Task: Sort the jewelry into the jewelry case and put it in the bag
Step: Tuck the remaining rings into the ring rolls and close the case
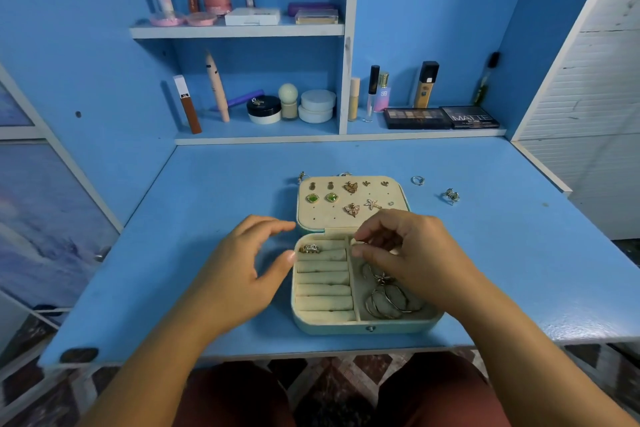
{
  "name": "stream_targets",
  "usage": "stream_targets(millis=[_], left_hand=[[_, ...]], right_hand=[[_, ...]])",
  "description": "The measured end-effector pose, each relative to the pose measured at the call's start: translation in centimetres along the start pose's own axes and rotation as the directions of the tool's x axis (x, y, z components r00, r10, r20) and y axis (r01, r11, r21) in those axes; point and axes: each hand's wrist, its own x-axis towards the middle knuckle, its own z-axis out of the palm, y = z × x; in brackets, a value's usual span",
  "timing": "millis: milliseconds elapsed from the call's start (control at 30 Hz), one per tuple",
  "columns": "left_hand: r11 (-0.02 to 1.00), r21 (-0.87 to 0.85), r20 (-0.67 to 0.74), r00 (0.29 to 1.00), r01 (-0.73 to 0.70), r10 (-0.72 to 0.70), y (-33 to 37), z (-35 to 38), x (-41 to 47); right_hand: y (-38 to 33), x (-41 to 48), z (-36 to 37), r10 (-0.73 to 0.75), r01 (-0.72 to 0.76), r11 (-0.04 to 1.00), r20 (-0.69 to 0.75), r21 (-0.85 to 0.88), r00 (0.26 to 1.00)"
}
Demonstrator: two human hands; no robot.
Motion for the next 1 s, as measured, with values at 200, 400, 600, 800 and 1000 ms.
stream_targets(millis=[200, 400, 600, 800, 1000], left_hand=[[0.918, 0.397, 0.130, 0.990, -0.002, -0.054, -0.9, 1.0, -1.5], [0.898, 0.439, 0.098, 0.992, 0.025, -0.076, -1.2, 1.1, -1.3], [0.898, 0.439, 0.086, 0.993, 0.033, -0.079, -1.6, 1.3, -0.7], [0.913, 0.407, 0.087, 0.994, 0.030, -0.071, -1.8, 1.3, -0.8], [0.921, 0.387, 0.075, 0.995, 0.028, -0.062, -1.7, 1.2, -0.8]], right_hand=[[-1.2, 1.7, 1.0, -0.137, 0.145, 0.986, 0.086, -0.086, 0.987], [-1.1, 2.2, 1.6, -0.186, 0.200, 0.967, 0.101, -0.156, 0.977], [-1.0, 2.1, 2.2, -0.327, 0.352, 0.902, 0.135, -0.251, 0.935], [-1.6, 0.8, 2.8, -0.229, 0.251, 0.893, 0.104, -0.374, 0.968], [-2.2, 1.9, 2.5, -0.128, 0.218, 0.876, 0.229, -0.431, 0.965]])
